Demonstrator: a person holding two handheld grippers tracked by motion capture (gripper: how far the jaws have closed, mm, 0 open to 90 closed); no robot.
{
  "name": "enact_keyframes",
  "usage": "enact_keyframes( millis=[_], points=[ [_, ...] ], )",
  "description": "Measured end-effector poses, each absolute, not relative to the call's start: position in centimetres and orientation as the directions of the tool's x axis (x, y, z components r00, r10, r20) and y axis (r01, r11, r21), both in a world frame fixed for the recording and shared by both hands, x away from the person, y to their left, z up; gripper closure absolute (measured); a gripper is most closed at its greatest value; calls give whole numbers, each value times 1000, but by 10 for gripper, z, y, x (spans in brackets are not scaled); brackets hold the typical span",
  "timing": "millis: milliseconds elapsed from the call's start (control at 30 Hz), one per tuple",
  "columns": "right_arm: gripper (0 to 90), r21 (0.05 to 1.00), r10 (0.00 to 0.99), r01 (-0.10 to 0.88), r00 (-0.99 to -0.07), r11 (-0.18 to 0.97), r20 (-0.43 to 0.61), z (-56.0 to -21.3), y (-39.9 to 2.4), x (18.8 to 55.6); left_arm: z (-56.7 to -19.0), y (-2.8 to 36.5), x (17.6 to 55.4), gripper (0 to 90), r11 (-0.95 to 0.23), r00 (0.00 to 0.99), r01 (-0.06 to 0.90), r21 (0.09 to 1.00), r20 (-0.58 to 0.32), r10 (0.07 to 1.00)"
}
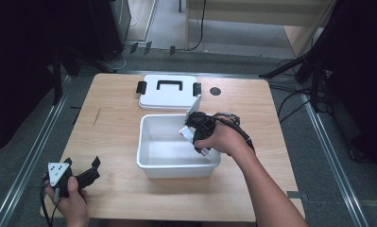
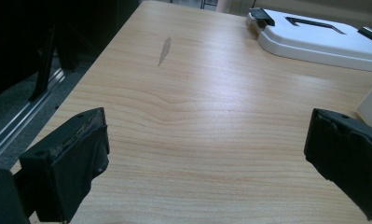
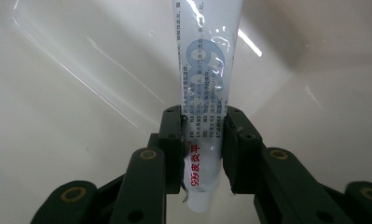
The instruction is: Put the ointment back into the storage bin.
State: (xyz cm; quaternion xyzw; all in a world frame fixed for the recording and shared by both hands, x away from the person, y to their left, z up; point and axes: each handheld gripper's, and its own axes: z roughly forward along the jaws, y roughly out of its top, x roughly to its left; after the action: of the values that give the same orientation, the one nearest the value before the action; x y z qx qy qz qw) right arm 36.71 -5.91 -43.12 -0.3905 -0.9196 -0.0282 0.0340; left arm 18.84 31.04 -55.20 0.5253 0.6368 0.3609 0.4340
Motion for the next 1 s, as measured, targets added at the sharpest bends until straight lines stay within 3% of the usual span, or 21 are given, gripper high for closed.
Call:
enact_keyframes(
  millis=[733, 833, 900, 1000],
  points=[
    [714, 56, 641, 640, -767, 766, -6, -462, -45, 365, -552, 311, 188, 6, 189, -72, 357, 915, -175, 982],
    [719, 66, 628, 627, -778, 777, -9, -462, -45, 365, -552, 311, 189, 6, 189, -71, 357, 915, -175, 982],
    [775, 67, 610, 608, -792, 791, -16, -462, -46, 364, -552, 311, 189, 6, 189, -72, 357, 915, -174, 982],
    [768, 77, 618, 615, -786, 785, -14, -459, -48, 364, -552, 311, 189, 6, 188, -72, 358, 915, -174, 982]
  ],
)
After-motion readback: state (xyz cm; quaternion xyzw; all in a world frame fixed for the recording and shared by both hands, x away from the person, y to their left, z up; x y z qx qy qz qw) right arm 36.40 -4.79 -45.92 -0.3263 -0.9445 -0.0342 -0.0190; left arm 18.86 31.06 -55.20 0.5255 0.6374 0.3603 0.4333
